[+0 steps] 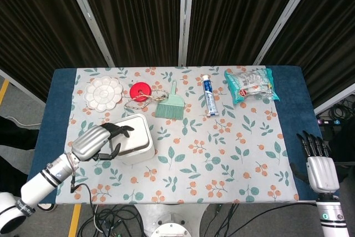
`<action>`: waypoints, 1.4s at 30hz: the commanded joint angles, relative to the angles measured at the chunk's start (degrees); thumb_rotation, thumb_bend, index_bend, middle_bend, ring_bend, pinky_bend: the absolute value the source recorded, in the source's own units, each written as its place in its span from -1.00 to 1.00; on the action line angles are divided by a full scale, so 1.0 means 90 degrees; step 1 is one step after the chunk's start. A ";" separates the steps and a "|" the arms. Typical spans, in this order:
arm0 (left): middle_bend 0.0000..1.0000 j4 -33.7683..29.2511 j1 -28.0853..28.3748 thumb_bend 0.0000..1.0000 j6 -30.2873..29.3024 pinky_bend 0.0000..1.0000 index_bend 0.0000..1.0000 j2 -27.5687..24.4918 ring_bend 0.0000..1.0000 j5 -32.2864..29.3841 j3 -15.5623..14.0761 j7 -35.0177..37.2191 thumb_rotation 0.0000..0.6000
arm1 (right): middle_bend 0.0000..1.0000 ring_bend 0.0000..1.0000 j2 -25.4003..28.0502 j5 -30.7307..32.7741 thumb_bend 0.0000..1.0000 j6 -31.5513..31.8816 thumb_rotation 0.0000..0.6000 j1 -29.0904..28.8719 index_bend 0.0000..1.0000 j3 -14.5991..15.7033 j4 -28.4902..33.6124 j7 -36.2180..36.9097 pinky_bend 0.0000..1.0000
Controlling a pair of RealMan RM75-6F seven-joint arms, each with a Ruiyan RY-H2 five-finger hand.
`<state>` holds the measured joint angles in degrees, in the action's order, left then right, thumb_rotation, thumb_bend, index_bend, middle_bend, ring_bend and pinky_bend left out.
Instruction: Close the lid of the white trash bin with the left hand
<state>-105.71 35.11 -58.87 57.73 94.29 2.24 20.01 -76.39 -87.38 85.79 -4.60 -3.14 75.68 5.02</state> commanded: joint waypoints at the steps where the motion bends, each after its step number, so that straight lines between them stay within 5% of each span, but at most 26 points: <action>1: -0.39 0.0036 -0.0150 0.21 -0.0246 -0.50 -0.64 0.0235 -0.45 0.0115 -0.0084 -0.0522 -0.14 | -1.00 -1.00 -0.0006 0.0006 -0.49 -0.0007 1.00 -0.0004 -1.00 -0.0002 -0.0012 0.0009 -1.00; 27: -0.39 0.0364 -0.0258 0.21 -0.0468 -0.51 -0.64 0.0874 -0.45 0.0261 -0.0232 -0.2227 -0.16 | -1.00 -1.00 -0.0080 0.0054 -0.49 -0.0082 1.00 -0.0012 -1.00 0.0006 -0.0127 0.0068 -1.00; 42: -0.39 0.0260 -0.0472 0.21 -0.1293 -0.51 -0.64 0.0589 -0.45 0.0187 0.0059 -0.1744 -0.16 | -1.00 -1.00 -0.0082 0.0041 -0.49 -0.0052 1.00 -0.0009 -1.00 -0.0002 -0.0135 0.0092 -1.00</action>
<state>-103.24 31.52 -68.75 63.96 96.16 2.08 3.13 -77.12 -87.02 85.33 -4.68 -3.15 74.46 5.86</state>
